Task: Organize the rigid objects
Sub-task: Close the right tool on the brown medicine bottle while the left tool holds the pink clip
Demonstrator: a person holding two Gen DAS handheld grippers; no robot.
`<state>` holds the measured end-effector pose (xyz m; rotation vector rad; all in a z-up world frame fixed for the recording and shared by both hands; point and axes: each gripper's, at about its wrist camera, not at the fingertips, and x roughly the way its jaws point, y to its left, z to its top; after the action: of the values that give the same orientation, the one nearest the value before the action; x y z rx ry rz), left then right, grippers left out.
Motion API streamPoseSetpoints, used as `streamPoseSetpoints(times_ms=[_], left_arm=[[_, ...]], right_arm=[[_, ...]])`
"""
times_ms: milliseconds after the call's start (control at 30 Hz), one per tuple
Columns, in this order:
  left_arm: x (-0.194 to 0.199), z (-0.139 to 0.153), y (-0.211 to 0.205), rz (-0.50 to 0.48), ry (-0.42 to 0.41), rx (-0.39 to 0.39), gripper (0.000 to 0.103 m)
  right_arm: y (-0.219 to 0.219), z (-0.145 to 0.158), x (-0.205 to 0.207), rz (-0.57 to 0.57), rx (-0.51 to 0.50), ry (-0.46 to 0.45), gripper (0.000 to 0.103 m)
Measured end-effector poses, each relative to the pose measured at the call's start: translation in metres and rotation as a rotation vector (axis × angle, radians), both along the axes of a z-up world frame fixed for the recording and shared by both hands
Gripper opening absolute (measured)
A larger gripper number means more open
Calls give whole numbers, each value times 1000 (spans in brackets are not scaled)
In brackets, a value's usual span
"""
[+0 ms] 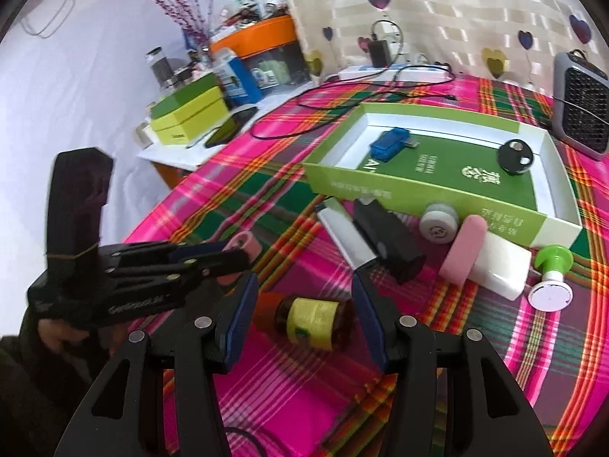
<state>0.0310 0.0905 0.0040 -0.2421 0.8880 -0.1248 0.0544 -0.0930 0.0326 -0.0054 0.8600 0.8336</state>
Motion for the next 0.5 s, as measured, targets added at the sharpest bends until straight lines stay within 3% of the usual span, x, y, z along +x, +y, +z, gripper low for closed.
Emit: streamPoseSetpoints(times_ms=[367, 500], left_arm=[[1, 0, 0, -2, 0, 1, 23], [1, 0, 0, -3, 0, 0, 23]], right_arm=[[19, -6, -26, 163, -210, -116, 52], [24, -9, -27, 183, -234, -122, 52]])
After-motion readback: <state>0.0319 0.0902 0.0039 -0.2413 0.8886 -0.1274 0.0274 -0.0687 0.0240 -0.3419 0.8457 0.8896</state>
